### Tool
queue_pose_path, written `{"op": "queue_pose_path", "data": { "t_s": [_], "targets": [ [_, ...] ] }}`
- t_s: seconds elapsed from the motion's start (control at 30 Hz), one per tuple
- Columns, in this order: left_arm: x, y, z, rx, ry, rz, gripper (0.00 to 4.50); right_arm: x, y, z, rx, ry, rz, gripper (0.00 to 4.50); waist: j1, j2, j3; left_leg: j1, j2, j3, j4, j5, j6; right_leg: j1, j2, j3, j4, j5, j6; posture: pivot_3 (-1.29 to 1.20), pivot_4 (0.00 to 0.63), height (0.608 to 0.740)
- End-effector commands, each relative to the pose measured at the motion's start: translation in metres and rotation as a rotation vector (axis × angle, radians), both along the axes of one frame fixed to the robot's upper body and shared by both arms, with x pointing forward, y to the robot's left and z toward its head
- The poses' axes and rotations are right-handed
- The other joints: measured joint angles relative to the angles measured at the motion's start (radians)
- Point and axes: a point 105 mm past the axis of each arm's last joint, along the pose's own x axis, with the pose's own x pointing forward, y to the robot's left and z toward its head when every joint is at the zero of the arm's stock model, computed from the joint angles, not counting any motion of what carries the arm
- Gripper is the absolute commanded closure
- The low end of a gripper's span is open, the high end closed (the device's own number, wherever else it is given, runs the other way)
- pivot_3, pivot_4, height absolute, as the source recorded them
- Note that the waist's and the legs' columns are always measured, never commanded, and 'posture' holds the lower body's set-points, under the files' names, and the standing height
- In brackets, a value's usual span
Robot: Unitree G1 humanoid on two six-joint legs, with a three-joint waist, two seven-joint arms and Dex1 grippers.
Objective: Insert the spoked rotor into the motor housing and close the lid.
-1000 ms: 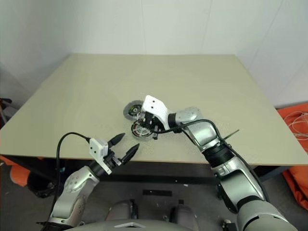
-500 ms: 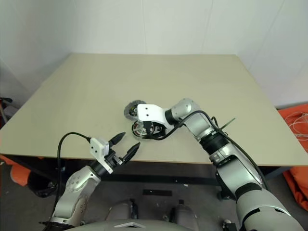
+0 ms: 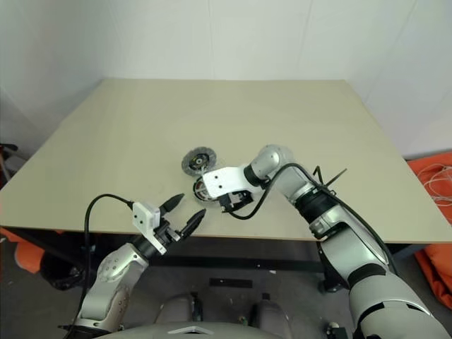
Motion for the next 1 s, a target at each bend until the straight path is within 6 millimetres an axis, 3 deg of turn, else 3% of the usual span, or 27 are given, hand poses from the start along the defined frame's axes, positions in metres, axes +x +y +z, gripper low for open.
{"op": "queue_pose_path", "data": {
  "t_s": [0.03, 0.67, 0.77, 1.0],
  "targets": [
    [0.0016, -0.0003, 0.0098, -0.008, -0.050, 0.003, 0.00, 0.0020, 0.0042, 0.0055, -0.006, -0.032, 0.031, 0.93, 0.000, 0.000, 0.000, 0.000, 0.000, 0.000, 0.000, 0.000, 0.000, 0.000, 0.000, 0.000, 0.000, 0.000, 0.000, 0.00, 0.000, 0.740],
    [0.0016, 0.0003, 0.0065, -0.014, -0.048, 0.010, 0.00, 0.0082, 0.0059, -0.0036, -0.081, -0.046, 0.072, 0.93, -0.001, 0.000, 0.000, 0.000, 0.000, 0.000, 0.000, 0.000, 0.000, 0.000, 0.000, 0.000, 0.000, 0.000, 0.000, 0.00, 0.000, 0.740],
    [0.0016, 0.0001, 0.0052, -0.016, -0.047, 0.010, 0.00, 0.0089, 0.0059, -0.0029, -0.083, -0.048, 0.072, 1.53, 0.000, 0.000, 0.000, 0.000, 0.000, 0.000, 0.001, 0.000, 0.000, 0.000, 0.000, 0.000, 0.001, 0.000, 0.000, 0.00, 0.000, 0.740],
    [0.0016, -0.0014, 0.0044, -0.019, -0.049, 0.007, 0.00, 0.0104, 0.0040, -0.0027, -0.091, -0.055, 0.071, 3.92, 0.001, 0.000, 0.000, 0.000, 0.000, 0.000, 0.001, 0.000, 0.001, 0.000, 0.000, 0.000, 0.001, 0.000, 0.000, 0.00, 0.000, 0.740]
  ]
}}
